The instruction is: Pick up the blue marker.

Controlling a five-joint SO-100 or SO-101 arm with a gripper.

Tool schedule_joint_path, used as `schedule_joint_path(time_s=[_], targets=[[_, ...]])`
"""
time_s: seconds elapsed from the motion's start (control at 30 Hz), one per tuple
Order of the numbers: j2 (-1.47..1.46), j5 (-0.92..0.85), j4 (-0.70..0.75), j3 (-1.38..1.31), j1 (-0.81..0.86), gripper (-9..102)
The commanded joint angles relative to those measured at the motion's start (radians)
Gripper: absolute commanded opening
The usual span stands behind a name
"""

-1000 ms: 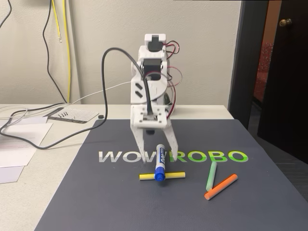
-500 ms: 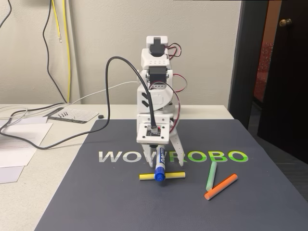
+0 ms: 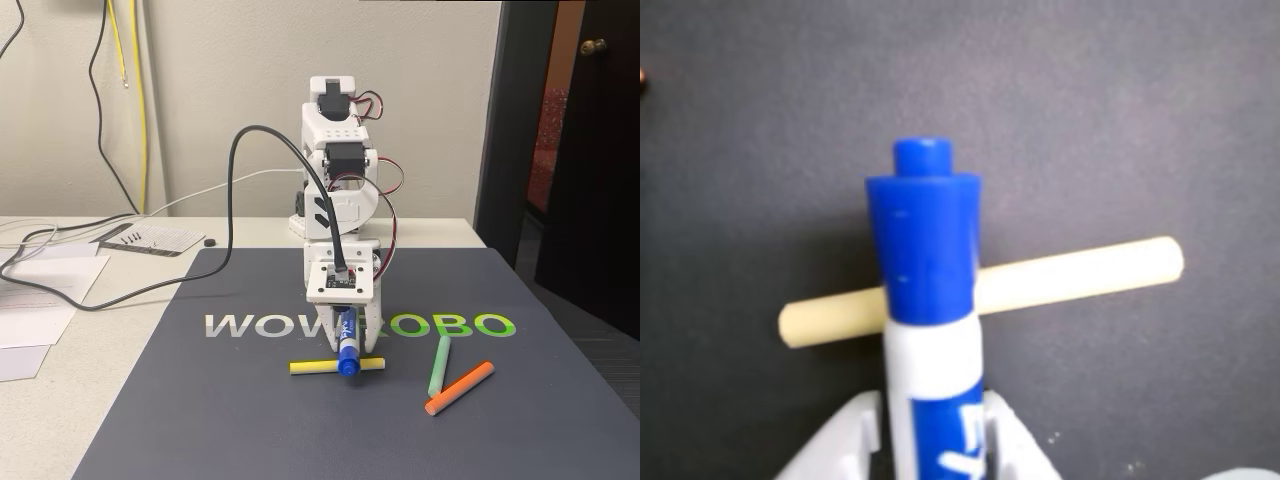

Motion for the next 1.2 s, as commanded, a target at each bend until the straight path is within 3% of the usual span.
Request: schedule_joint_path(time_s=[0.0, 0.33, 0.5, 0.77, 1.03, 1.17], targets=[[0.008, 0.017, -0.014, -0.040, -0.018, 9], [0.049, 0.086, 0.008, -0.040, -0.021, 3], [0.137, 0.221, 0.057, -0.040, -0.038, 0], [0.532, 0.591, 0.256, -0.041, -0.049, 0], [0.828, 1.167, 0.364, -0.023, 0.000, 0], [0.894, 1.347, 0.448, -0.020, 0.060, 0]])
